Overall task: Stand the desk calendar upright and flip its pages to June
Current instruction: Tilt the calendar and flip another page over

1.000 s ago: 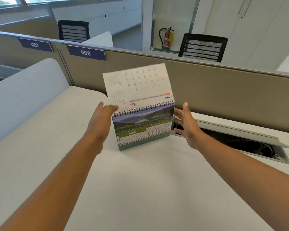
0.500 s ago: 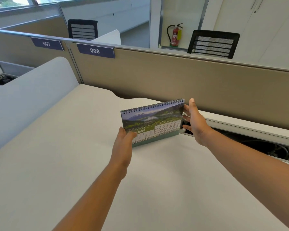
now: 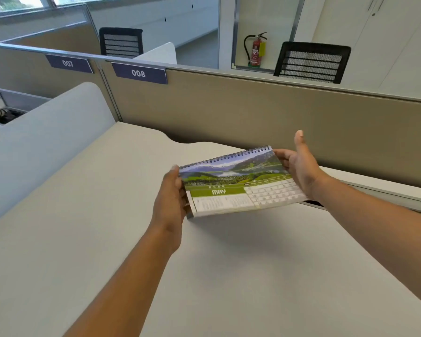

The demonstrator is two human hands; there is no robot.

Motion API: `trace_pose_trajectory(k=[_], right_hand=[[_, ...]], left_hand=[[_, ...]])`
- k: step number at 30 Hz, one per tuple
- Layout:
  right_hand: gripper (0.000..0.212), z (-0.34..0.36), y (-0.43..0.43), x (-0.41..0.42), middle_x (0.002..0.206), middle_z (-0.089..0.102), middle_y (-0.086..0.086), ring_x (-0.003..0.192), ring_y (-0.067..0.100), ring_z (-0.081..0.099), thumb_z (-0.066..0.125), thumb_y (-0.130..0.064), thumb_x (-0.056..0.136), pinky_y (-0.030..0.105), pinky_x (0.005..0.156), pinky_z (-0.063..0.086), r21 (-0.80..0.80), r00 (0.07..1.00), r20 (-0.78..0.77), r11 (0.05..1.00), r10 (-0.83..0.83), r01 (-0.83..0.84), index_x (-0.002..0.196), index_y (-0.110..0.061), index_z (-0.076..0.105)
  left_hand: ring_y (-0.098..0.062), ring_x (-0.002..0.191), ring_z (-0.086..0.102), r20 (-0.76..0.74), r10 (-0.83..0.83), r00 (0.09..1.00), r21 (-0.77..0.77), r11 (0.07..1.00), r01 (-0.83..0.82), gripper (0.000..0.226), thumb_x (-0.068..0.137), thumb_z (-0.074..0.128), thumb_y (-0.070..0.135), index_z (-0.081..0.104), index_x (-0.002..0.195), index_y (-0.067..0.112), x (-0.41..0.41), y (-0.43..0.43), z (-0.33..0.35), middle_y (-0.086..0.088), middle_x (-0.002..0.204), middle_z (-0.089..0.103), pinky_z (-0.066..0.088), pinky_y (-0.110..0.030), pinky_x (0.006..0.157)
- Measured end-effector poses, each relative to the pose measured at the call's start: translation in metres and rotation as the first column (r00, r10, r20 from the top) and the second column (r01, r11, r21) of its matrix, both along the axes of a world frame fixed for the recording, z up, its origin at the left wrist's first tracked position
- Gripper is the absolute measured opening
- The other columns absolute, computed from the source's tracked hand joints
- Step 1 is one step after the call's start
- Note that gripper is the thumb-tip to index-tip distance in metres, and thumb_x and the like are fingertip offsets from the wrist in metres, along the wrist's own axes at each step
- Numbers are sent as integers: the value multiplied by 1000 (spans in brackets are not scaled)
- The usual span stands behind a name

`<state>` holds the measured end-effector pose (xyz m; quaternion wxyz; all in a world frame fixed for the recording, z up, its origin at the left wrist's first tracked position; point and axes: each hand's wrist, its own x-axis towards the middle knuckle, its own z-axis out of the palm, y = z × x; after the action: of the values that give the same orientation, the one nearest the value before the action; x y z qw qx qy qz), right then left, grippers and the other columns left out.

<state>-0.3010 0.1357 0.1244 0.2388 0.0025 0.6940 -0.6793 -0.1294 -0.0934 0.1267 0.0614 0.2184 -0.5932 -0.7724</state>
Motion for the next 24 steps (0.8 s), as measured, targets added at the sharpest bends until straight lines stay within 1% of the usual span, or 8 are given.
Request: trace_pose_trajectory(k=[1,3,5,7,10,13,16,24], right_hand=[[93,0,2,-3,92,78,7,84,23,74,18,-85,78,32,65,57,-47,1000,15,999,-2,3,105,-13,70],[90,-3,3,-6,97,78,5,96,21,70,19,-85,78,38,85,50,-67,1000,-6,998,-16,16,95,-17,76],[94,-7,3,-7,116,71,5,117,21,57,14,-86,77,41,105,36,-10,999,-40,1000,-16,15,106,-19,73],[94,-10,1,-6,126,63,6,127,23,49,13,-85,78,42,114,27,9,999,-32,1000,7,-7,114,-16,66],[84,-8,-2,-7,122,64,2,127,22,49,16,-83,79,40,116,26,31,999,-33,999,24,-23,106,-21,65],[90,-11,-5,-9,131,61,8,128,24,49,19,-84,77,43,116,27,58,1000,-27,998,13,-12,115,-16,64],[99,-14,-9,-10,138,57,10,130,25,48,20,-86,75,45,116,27,52,1000,-14,999,3,-2,129,-12,58],[97,-23,-16,-8,133,62,7,124,19,54,24,-87,73,43,114,29,16,999,-39,1000,-26,27,125,-13,59]], left_hand=[[-27,99,70,-25,-1,1000,31,1000,2,71,87,29,66,71,113,15,-2,-2,5,-13,105,75,49,-45,89],[-21,92,68,-83,24,996,60,998,-19,76,88,25,67,72,109,12,-6,-6,13,-10,101,76,47,-41,84],[-21,96,65,-115,68,991,57,996,-62,76,88,24,68,70,112,13,-11,-8,19,-8,107,74,44,-42,86],[-19,108,61,-114,134,984,-39,989,-139,74,86,26,69,66,119,17,-15,-11,21,-2,118,71,43,-42,92],[-16,115,57,-91,315,945,-205,922,-327,58,93,33,60,61,123,20,-17,-15,15,3,124,65,41,-42,97],[-20,114,56,53,426,903,-240,883,-403,49,95,39,52,59,120,15,-19,-19,2,-4,121,63,42,-40,94],[-20,114,53,173,287,942,-147,954,-263,52,95,34,57,58,117,16,-22,-18,-8,-2,122,60,37,-46,102],[-14,116,49,59,214,975,-82,974,-209,45,95,32,59,54,119,27,-27,-17,-19,10,116,59,33,-40,99]])
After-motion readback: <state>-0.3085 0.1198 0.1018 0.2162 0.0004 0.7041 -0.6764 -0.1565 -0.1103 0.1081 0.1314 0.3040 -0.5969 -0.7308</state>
